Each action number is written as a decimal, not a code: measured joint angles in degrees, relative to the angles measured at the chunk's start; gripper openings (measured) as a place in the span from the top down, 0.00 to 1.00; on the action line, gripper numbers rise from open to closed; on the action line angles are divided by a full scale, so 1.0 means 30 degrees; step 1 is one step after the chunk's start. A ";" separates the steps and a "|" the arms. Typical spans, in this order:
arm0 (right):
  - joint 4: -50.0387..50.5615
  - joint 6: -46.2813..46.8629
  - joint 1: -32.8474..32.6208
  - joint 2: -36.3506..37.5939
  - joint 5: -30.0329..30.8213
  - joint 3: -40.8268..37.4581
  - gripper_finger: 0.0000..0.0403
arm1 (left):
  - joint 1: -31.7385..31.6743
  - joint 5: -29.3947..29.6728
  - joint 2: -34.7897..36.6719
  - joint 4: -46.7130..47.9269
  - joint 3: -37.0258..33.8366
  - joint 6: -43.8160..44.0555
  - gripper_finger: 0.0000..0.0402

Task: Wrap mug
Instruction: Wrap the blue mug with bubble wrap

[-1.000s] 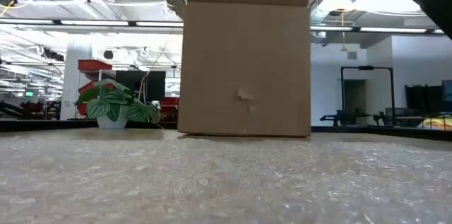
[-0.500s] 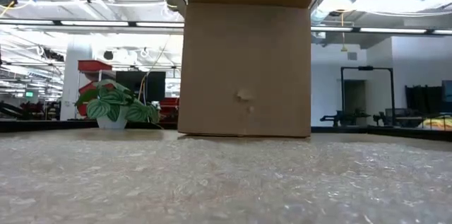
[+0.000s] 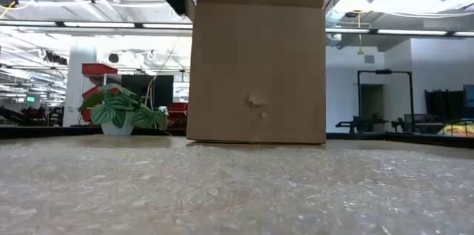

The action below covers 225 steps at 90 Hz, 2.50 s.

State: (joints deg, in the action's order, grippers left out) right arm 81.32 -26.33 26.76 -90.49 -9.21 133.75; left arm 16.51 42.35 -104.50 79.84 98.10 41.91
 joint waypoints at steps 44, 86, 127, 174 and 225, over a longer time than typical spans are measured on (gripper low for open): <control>0.2008 0.2273 -0.0711 0.0438 0.0087 -0.0015 0.67 | -0.4541 -0.1337 -0.4721 -0.7609 0.0023 -0.9425 1.00; 0.2970 0.6607 -0.5069 0.2130 0.0989 -0.0002 0.67 | -0.2846 -0.4734 -0.2304 -0.7465 0.0008 -0.7056 1.00; 0.2883 2.1883 -1.3038 0.6445 0.3778 -0.9133 0.67 | 0.2719 -0.3489 -0.1088 -0.3270 0.0008 0.1494 1.00; 0.2633 2.8233 -1.6975 0.8077 0.0121 -2.4634 0.51 | 1.0112 -0.4007 -0.1088 -0.0966 0.0008 1.2148 1.00; -0.3030 2.3712 -1.5367 0.7887 0.0574 -3.0225 0.56 | 1.4695 -0.5489 -0.1088 -0.1443 0.0008 2.3356 1.00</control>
State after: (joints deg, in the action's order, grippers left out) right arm 72.23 44.81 -19.34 -66.83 -7.49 43.08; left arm 60.59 25.88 -107.77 75.51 98.13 111.98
